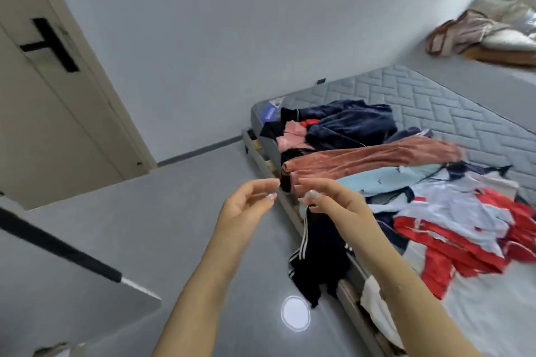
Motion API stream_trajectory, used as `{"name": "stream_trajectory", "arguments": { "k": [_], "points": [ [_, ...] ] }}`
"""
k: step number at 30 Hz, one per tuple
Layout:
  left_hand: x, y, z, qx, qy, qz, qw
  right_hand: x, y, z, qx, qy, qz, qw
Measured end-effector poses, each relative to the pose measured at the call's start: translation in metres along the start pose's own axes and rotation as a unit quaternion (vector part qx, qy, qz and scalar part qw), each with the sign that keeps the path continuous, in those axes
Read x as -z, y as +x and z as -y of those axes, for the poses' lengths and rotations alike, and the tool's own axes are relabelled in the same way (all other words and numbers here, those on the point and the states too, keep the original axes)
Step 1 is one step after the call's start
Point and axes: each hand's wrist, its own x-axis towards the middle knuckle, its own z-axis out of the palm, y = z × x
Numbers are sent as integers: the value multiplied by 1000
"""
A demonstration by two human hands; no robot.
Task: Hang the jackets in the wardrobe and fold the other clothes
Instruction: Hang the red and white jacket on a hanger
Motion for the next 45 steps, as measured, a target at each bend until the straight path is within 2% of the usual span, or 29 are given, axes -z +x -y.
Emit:
{"name": "stream_trajectory", "arguments": {
  "k": [9, 16, 20, 27, 33, 36, 38, 41, 42, 45],
  "points": [
    [-210, 84, 33, 87, 8, 169, 982, 203, -19, -61, -93, 24, -207, 974],
    [-314, 163, 76, 127, 57, 311, 940, 286, -8, -102, -158, 35, -363, 917],
    [-378, 210, 103, 150, 83, 364, 915, 324, 3, -122, -187, 40, -420, 887],
    [-479, 262, 167, 183, 155, 398, 886, 400, 19, -171, -214, 77, -462, 858],
    [-568, 309, 273, 217, 243, 374, 868, 496, 54, -270, -259, 102, -441, 853],
    [-603, 331, 337, 183, 331, 357, 854, 534, 72, -329, -285, 95, -422, 855],
    [-621, 346, 381, 137, 407, 369, 824, 555, 84, -370, -306, 82, -399, 860],
    [-635, 363, 437, 26, 568, 425, 704, 574, 100, -428, -334, 56, -361, 869],
    [-637, 367, 451, -3, 598, 426, 679, 578, 104, -445, -338, 42, -348, 873],
    [-639, 363, 481, -55, 653, 397, 643, 583, 112, -489, -343, -4, -322, 882]
  ]
}}
